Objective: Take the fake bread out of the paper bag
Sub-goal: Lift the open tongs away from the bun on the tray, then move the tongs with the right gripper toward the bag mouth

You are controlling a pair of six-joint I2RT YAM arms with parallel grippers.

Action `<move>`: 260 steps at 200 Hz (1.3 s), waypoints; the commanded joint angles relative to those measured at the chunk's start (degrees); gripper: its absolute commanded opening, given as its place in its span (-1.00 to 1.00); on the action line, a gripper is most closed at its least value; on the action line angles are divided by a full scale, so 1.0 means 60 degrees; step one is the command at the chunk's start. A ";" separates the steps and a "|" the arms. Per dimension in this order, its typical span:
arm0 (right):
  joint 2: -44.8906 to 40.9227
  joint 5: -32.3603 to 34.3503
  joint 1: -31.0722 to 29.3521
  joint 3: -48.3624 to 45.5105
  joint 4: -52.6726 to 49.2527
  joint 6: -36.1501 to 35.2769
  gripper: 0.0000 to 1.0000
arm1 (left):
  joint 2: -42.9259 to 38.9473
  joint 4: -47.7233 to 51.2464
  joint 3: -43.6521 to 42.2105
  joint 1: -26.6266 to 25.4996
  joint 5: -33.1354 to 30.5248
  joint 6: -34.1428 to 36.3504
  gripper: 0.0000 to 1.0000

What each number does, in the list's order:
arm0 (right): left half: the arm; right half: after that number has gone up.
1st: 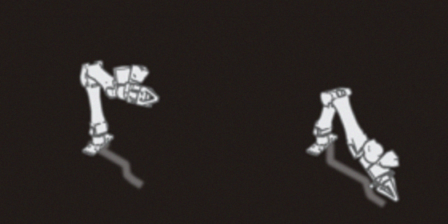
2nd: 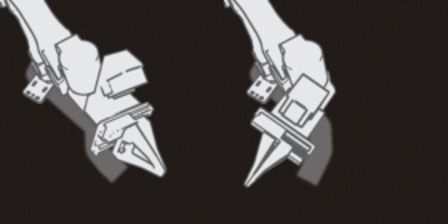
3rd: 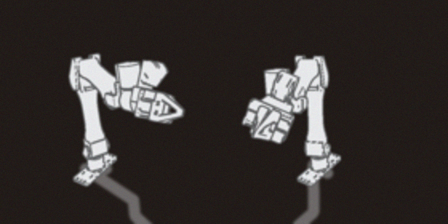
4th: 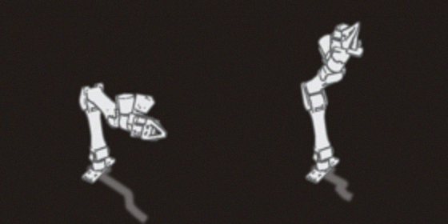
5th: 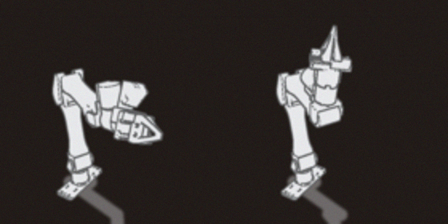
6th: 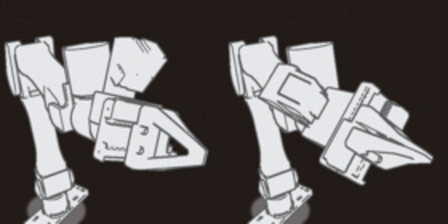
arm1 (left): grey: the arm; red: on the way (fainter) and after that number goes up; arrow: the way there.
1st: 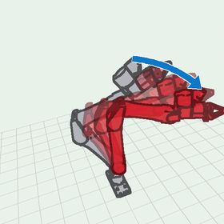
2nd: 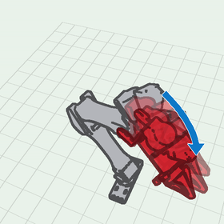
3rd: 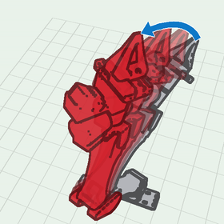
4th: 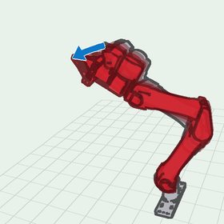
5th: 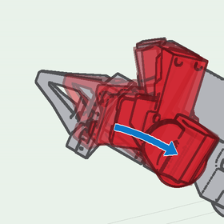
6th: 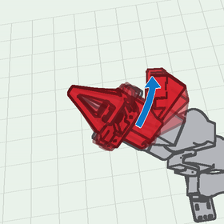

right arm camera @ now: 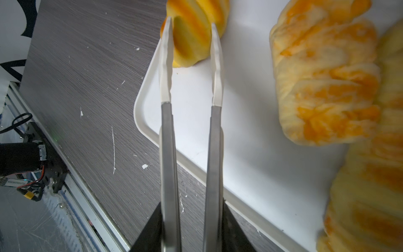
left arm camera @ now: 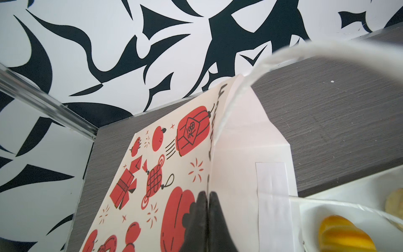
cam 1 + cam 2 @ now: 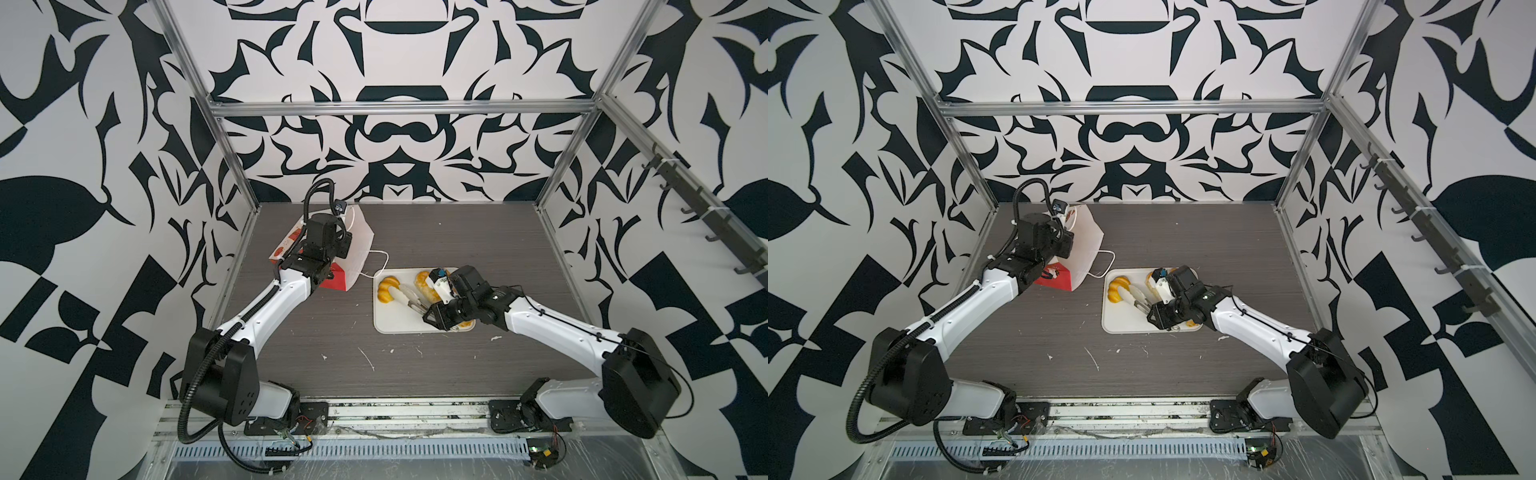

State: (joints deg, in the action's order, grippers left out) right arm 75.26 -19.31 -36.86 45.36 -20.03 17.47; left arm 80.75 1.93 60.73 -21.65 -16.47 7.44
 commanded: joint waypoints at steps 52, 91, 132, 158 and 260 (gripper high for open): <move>-0.0882 0.1169 -0.0023 0.0169 -0.0146 -0.0226 -0.18 | 0.0041 -0.0262 -0.0093 0.0020 0.0206 -0.0112 -1.00; -0.1523 0.1108 -0.0232 0.0808 0.0110 -0.0852 -0.22 | 0.0133 -0.0137 -0.0031 0.0019 0.0351 0.0029 -1.00; -0.1156 0.1103 -0.0847 0.1867 0.0511 -0.1597 -0.22 | 0.0186 -0.0160 -0.0083 0.0007 0.0719 0.0012 -1.00; -0.0580 0.0957 -0.1162 0.2347 0.0927 -0.1842 -0.25 | 0.0220 -0.0161 -0.0183 -0.0034 0.0812 0.0121 -1.00; 0.2386 0.0410 -0.1327 0.3146 0.2092 -0.1570 -0.29 | -0.0057 0.0560 -0.0030 -0.0636 0.0439 0.0882 -1.00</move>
State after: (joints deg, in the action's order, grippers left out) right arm 87.74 -14.35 -44.69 61.01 -13.13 7.31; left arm 81.36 3.31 59.42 -24.38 -12.86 11.00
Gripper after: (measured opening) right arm 0.356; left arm 0.047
